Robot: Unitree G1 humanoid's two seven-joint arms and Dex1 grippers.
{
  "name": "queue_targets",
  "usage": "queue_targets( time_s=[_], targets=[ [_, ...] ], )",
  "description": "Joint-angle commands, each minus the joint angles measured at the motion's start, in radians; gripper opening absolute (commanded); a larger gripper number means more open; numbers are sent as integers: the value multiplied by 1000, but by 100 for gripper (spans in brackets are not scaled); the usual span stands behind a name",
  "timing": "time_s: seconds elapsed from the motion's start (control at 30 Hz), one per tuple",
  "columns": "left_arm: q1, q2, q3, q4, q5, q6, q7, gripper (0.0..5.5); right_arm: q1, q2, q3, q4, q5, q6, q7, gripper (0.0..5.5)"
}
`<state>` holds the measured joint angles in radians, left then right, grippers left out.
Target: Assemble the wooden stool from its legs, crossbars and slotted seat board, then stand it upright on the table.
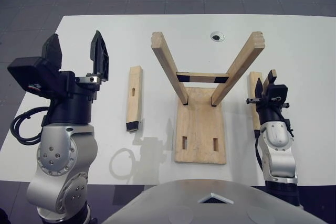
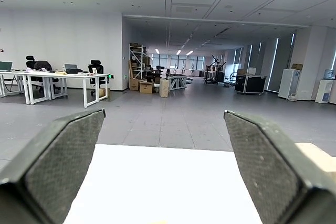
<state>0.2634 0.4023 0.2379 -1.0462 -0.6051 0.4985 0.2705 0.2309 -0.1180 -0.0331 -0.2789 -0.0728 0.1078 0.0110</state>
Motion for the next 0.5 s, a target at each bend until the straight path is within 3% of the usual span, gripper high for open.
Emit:
queue_targets(
  time_s=[0.03,0.5],
  targets=[
    [1,-4,-2,0,11,8,4,421,4,-3,-6,-11,11,26,13,192],
    [-5,-9,-19,0,22,5,7,421,-59,-29,-86,-228,56,147,34,458]
  ],
)
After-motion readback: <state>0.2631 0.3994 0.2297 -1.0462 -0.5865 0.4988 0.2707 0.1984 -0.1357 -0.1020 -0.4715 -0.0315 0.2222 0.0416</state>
